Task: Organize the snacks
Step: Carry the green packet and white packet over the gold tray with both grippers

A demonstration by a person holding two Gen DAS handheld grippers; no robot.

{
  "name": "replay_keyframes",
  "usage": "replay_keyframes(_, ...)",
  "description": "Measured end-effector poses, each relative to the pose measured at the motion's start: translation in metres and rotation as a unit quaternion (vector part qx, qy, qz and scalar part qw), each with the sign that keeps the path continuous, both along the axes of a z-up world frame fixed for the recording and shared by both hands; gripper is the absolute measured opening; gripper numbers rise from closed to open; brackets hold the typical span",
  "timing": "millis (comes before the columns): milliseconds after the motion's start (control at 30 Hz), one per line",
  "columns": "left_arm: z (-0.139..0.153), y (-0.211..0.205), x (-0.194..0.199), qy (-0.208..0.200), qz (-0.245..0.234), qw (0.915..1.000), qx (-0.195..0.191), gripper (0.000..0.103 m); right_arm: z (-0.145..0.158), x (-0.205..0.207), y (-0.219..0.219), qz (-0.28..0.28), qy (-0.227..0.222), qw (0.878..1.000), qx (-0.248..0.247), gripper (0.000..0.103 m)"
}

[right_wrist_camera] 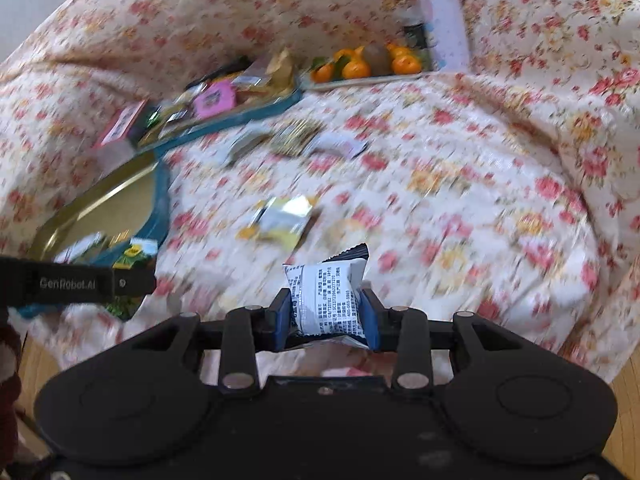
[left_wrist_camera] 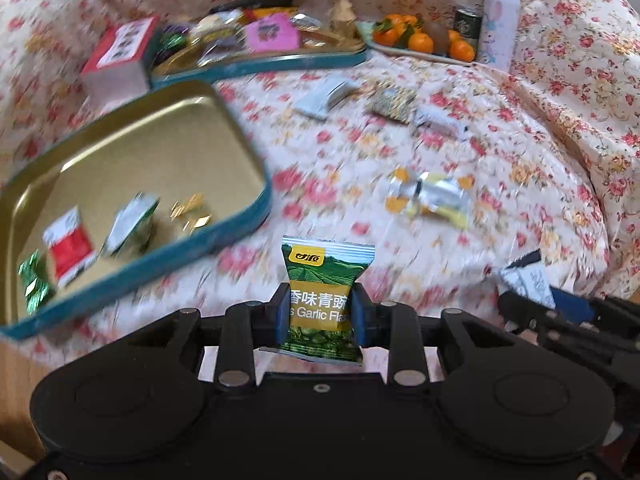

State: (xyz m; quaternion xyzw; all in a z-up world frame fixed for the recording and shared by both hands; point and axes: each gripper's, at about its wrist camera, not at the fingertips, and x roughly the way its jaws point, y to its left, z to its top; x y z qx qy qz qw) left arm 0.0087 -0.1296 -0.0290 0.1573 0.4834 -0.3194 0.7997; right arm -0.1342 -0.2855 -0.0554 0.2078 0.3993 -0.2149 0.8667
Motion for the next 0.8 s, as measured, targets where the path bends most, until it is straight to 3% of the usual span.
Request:
replay_keyframes(433, -0.006, 0.084, 0.0, 0.004, 0.075, 0.9972, -0.003, 0.039, -0.004, 0.012, 0.089, 0.12, 0.042, 0.991, 0.029, 0.038)
replay_keyframes(800, 0.024, 0.141, 0.064, -0.052, 0.153, 0.9867, -0.023, 0.039, 0.018, 0.064, 0.134, 0.188, 0.028, 0.982, 0.014, 0.038)
